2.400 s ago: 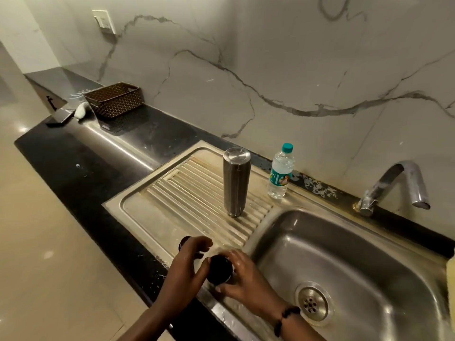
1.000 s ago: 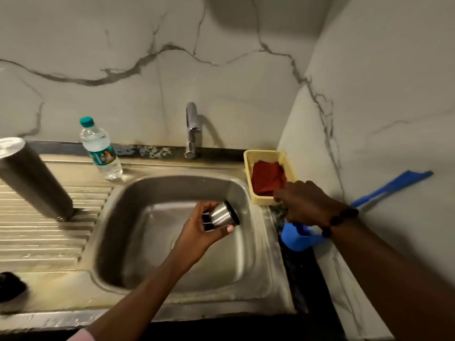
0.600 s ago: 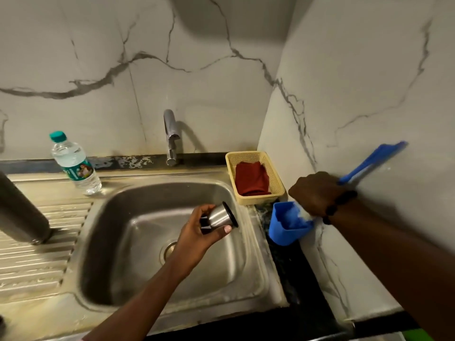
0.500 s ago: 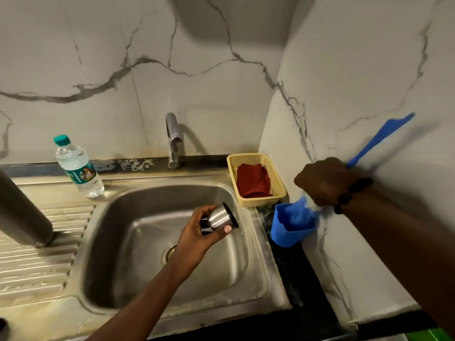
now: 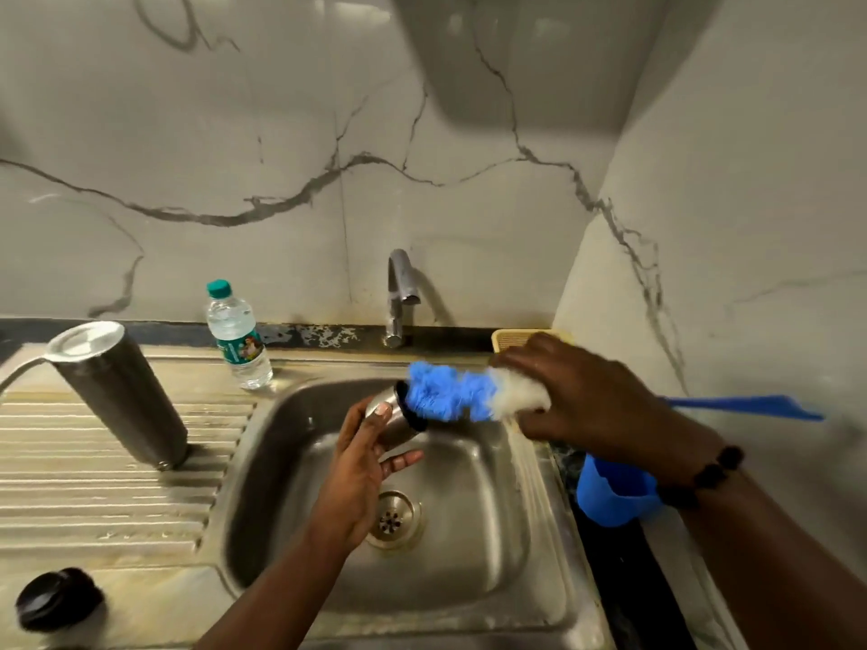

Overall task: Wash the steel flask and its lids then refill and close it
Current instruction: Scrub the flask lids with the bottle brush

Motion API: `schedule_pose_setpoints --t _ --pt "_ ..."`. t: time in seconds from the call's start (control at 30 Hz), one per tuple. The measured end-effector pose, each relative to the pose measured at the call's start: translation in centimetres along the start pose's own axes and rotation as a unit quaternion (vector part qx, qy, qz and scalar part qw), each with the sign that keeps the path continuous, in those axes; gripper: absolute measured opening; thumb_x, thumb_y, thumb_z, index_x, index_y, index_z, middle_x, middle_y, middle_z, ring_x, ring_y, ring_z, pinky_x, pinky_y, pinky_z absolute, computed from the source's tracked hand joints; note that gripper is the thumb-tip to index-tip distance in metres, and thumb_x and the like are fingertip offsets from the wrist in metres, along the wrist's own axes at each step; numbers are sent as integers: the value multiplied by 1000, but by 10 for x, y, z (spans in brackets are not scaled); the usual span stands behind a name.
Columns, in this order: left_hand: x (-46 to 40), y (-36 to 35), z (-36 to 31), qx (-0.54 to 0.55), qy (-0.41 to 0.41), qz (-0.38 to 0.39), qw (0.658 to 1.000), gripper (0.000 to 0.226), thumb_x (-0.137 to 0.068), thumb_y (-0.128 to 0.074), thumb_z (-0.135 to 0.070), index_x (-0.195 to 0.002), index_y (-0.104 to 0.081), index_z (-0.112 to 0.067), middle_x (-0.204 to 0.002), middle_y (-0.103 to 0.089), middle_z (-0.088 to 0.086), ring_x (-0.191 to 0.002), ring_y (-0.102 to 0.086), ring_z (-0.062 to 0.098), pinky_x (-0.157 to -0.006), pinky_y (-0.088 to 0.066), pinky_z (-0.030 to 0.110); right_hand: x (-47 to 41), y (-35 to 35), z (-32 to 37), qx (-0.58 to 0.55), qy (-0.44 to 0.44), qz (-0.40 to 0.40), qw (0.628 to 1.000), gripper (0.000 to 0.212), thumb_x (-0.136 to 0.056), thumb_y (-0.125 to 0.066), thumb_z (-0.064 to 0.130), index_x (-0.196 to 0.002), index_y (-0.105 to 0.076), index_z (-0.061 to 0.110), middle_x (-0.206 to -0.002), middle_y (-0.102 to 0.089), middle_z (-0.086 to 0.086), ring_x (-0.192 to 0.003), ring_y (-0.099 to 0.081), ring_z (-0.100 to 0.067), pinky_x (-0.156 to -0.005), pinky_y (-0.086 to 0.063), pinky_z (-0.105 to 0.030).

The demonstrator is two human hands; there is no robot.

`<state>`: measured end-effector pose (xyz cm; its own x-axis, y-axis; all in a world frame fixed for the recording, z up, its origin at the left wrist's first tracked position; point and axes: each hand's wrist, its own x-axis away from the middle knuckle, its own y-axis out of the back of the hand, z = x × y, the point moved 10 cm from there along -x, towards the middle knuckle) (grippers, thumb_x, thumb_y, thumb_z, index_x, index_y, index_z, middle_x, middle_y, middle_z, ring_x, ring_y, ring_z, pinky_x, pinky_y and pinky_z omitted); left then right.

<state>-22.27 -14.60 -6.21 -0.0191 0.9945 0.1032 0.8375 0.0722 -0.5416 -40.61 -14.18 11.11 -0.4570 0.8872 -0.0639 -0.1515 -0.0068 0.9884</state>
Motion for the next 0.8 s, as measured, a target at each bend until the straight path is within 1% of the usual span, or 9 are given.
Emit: schedule_pose_setpoints --t 0.13,0.23,0.3,0.43,0.47,0.53,0.63,0.7,0.8 --pt "5 25 -24 -34 -37 -21 999 36 -98 -40 -34 -124 -58 -15 -116 -72 12 -106 -70 25 -78 -56 39 -17 -44 25 -29 93 -15 995 64 -80 -62 42 -141 -44 40 -117 -49 12 -103 -51 -6 -68 -51 -27" --pt "9 50 -30 -14 -33 -72 997 44 -100 -43 -45 -127 -58 -13 -118 -71 15 -104 -68 29 -73 -58 38 -27 -62 45 11 150 -59 987 65 -84 -66 38 -144 -42 37 -118 -54 5 -99 -53 -7 -55 -48 -18" --pt "11 59 -36 3 -32 -92 995 44 -101 -40 -44 -125 -60 -12 -117 -71 16 -98 -69 27 -73 -55 38 -30 -71 60 28 187 -98 977 66 -86 -67 34 -146 -39 34 -119 -59 0 -96 -61 -13 -58 -45 -17" --pt "14 69 -56 -12 -60 -141 988 42 -102 -42 -41 -122 -61 -9 -106 -70 18 -84 -63 24 -66 -50 33 -36 -93 77 37 195 -128 972 59 -95 -42 40 -152 -29 35 -112 -59 4 -88 -61 -14 -64 -51 -26" --pt "15 69 -65 -54 -77 -144 985 40 -102 -44 -41 -120 -61 -9 -103 -69 17 -81 -62 27 -65 -51 35 -39 -98 78 31 195 -116 973 59 -96 -41 42 -153 -28 35 -105 -58 5 -82 -59 -14 -62 -51 -28" --pt "16 66 -86 -186 -105 -125 969 31 -105 -44 -37 -115 -63 -16 -104 -71 13 -90 -67 35 -75 -58 48 -48 -102 81 6 206 -66 976 58 -95 -38 49 -151 -27 41 -97 -58 8 -75 -56 -10 -63 -50 -29" --pt "15 62 -108 -305 -68 -87 946 30 -105 -42 -33 -99 -71 -34 -100 -73 5 -97 -71 26 -84 -60 49 -62 -94 79 -175 193 93 961 51 -94 -50 52 -143 -38 50 -102 -67 21 -83 -59 1 -73 -48 -19" --pt "16 60 -113 -235 -30 -84 968 29 -104 -41 -34 -98 -68 -29 -93 -74 5 -88 -73 22 -76 -62 42 -67 -86 76 -304 168 174 921 42 -94 -62 37 -135 -54 43 -87 -69 23 -75 -61 4 -67 -45 -13" --pt "11 55 -112 -36 -42 -119 991 45 -101 -33 -49 -109 -61 -15 -89 -74 8 -73 -73 14 -59 -56 28 -68 -95 80 -467 96 220 851 31 -94 -59 39 -124 -59 46 -78 -66 1 -61 -53 -10 -52 -43 -21"
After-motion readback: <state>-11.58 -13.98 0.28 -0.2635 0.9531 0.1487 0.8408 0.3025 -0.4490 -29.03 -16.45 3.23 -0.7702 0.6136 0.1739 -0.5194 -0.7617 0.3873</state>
